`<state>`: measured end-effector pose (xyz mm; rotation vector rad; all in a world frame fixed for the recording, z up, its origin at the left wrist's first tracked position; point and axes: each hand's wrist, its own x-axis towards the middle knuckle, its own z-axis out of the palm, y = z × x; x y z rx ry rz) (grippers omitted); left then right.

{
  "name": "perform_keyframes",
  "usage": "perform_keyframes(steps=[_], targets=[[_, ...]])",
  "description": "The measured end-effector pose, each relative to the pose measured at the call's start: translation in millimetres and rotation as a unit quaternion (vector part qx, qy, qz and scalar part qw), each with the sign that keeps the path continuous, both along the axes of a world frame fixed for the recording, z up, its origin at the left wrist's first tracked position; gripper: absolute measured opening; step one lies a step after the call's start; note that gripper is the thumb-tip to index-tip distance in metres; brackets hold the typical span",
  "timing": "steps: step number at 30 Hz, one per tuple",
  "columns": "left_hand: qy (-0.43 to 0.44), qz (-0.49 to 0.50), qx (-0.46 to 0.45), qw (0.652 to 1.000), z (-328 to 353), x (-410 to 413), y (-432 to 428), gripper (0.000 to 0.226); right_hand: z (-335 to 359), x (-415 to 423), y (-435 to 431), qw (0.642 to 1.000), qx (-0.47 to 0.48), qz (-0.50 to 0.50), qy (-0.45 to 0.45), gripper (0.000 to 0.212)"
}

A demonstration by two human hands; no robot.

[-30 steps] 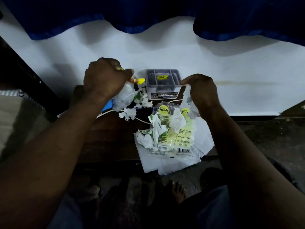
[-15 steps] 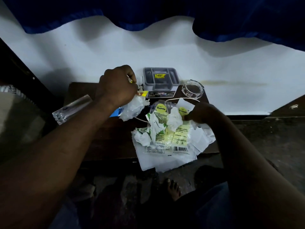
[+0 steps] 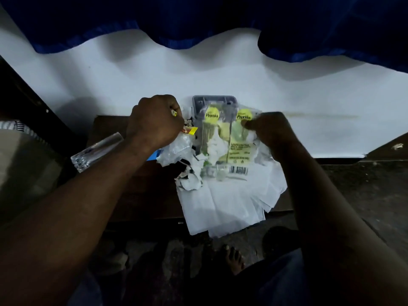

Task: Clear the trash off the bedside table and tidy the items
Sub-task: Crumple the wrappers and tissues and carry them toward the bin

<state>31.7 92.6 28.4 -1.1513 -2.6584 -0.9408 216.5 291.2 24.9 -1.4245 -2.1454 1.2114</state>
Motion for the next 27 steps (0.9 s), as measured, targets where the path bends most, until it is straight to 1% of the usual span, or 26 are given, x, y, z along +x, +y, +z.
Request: perform_keyframes(steps=[2, 4, 6, 8, 10, 13, 15, 17, 20, 21, 24, 25, 26, 27], targets=[[0.000, 0.003, 0.005, 1.000, 1.9, 0.8, -0.2, 0.006, 11.2, -2.6, -5.7, 0.997, 0.060, -0.028, 0.043, 0.038], [-0.001, 0.007, 0.009, 1.000, 4.5, 3.7, 0.8, 0.006, 20.7, -4.6, -16.2, 0.991, 0.127, -0.031, 0.043, 0.052], [-0.021, 0.015, 0.026, 0.999, 8.0, 7.4, 2.0, 0.008, 24.8, -6.4, -26.2, 0.987, 0.150, -0.027, 0.056, 0.051], [-0.045, 0.022, 0.055, 0.997, 12.3, 12.0, 3.3, 0.009, 25.0, -8.0, -31.8, 0.984, 0.139, -0.037, 0.102, 0.039], [-0.069, 0.022, 0.081, 0.994, 16.8, 16.2, 5.1, 0.016, 25.2, -8.2, -34.8, 0.981, 0.097, -0.067, 0.153, 0.033], [-0.104, 0.039, 0.113, 0.987, 24.9, 24.3, 10.3, 0.030, 32.4, -1.6, -38.1, 0.965, -0.012, -0.105, 0.241, 0.026], [-0.107, 0.066, 0.138, 0.982, 28.9, 31.9, 16.1, 0.038, 39.2, 5.0, -41.3, 0.939, -0.088, -0.106, 0.315, 0.034], [-0.125, 0.085, 0.172, 0.973, 31.7, 40.9, 23.2, 0.047, 43.2, 10.5, -44.4, 0.912, -0.119, -0.117, 0.375, 0.038], [-0.182, 0.112, 0.198, 0.957, 30.6, 56.2, 31.1, 0.053, 45.4, 14.2, -45.6, 0.870, -0.177, -0.132, 0.441, 0.027], [-0.201, 0.105, 0.205, 0.952, 29.0, 63.3, 33.7, 0.054, 45.9, 15.7, -46.2, 0.857, -0.203, -0.133, 0.455, 0.027], [-0.271, 0.055, 0.248, 0.928, 25.0, 90.6, 43.1, 0.049, 41.7, 25.4, -44.7, 0.853, -0.255, -0.152, 0.428, 0.044], [-0.298, 0.039, 0.263, 0.917, 24.4, 98.8, 45.1, 0.045, 40.9, 28.1, -46.0, 0.843, -0.286, -0.149, 0.430, 0.050], [-0.318, 0.021, 0.269, 0.909, 24.8, 108.6, 49.4, 0.041, 41.4, 33.4, -45.8, 0.819, -0.324, -0.142, 0.452, 0.061], [-0.329, 0.004, 0.266, 0.906, 25.9, 120.1, 54.5, 0.039, 42.8, 39.8, -45.4, 0.786, -0.357, -0.133, 0.487, 0.075]])
